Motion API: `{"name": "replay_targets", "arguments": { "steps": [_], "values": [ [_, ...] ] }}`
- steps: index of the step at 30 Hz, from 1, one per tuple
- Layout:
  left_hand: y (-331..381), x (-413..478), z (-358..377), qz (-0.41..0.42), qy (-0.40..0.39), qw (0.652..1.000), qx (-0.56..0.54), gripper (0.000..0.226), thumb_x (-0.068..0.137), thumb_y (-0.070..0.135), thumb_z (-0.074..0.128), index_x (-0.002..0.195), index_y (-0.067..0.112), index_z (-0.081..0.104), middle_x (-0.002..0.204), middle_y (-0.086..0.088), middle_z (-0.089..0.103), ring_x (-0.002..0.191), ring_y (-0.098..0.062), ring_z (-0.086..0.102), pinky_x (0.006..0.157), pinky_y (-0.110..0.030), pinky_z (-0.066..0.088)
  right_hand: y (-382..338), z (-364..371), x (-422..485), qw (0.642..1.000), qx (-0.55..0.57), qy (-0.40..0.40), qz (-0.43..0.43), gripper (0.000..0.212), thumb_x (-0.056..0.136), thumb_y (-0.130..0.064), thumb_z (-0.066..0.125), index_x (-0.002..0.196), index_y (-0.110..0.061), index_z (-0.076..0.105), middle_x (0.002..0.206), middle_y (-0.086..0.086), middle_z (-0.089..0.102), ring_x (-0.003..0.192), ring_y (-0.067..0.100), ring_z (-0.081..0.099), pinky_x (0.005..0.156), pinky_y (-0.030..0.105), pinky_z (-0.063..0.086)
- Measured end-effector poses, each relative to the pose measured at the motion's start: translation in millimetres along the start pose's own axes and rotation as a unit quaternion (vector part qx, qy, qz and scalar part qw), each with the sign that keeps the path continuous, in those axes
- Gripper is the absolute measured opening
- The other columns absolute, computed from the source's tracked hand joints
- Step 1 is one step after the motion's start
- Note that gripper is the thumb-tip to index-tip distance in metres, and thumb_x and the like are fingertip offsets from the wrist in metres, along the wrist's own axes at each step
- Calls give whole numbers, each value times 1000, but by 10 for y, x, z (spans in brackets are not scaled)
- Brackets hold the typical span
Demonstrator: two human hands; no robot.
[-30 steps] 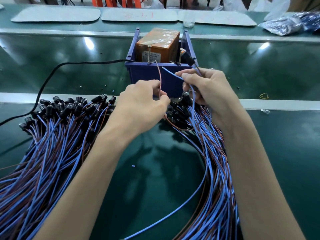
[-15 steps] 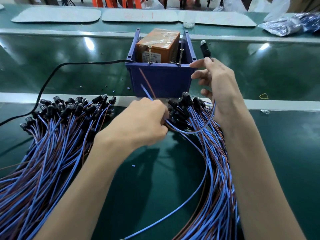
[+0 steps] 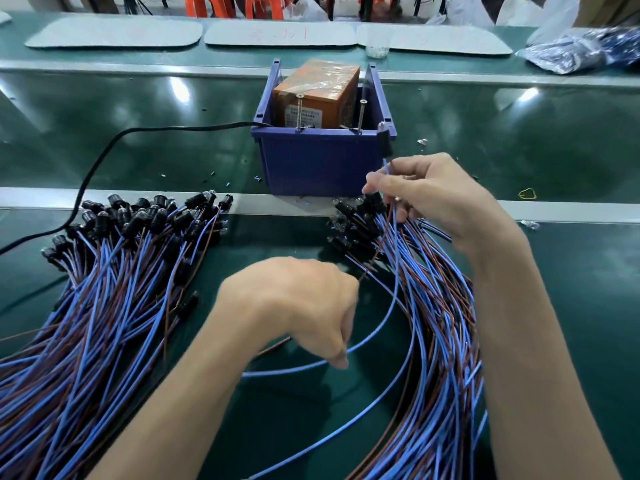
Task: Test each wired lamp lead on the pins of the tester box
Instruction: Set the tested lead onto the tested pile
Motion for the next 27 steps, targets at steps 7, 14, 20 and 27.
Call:
{"name": "replay_targets", "arguments": {
  "steps": [7,14,20,27],
  "values": [
    [-18,125,-113,-44,89,995,22,43,79,63,62,96,24,61,73,6,46,74,-21,48,62,-28,34,134,47,9,997,-62,-39,32,22,88,-22,69,69,-13,63,56,-5,65,47,5,61,45,9,41],
    [114,186,-3,9,45,999,1,44,89,48,60,64,17,42,63,7,40,54,-12,38,48,-24,26,90,-47,26,999,-39,0,8,23,88,-22,69,67,-15,63,54,-6,65,46,3,59,46,9,41],
    [527,199,50,102,44,993,-39,41,92,39,59,61,17,44,59,7,42,52,-9,38,52,-26,33,158,-46,10,992,-123,-28,25,23,81,-27,75,67,-11,67,61,1,70,52,4,62,66,20,49],
    [78,103,-97,24,36,995,-94,40,87,57,54,94,20,69,82,5,71,76,-13,64,74,-29,54,148,-90,-44,971,-235,-32,37,20,79,-32,76,69,-15,71,60,-5,70,55,1,62,69,22,48]
  ]
}}
Point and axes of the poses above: each hand's wrist, its own x-axis towards the middle knuckle, its own z-axis out of the palm, y = z × x, the point moved 9 cm from there along x, towards the middle knuckle
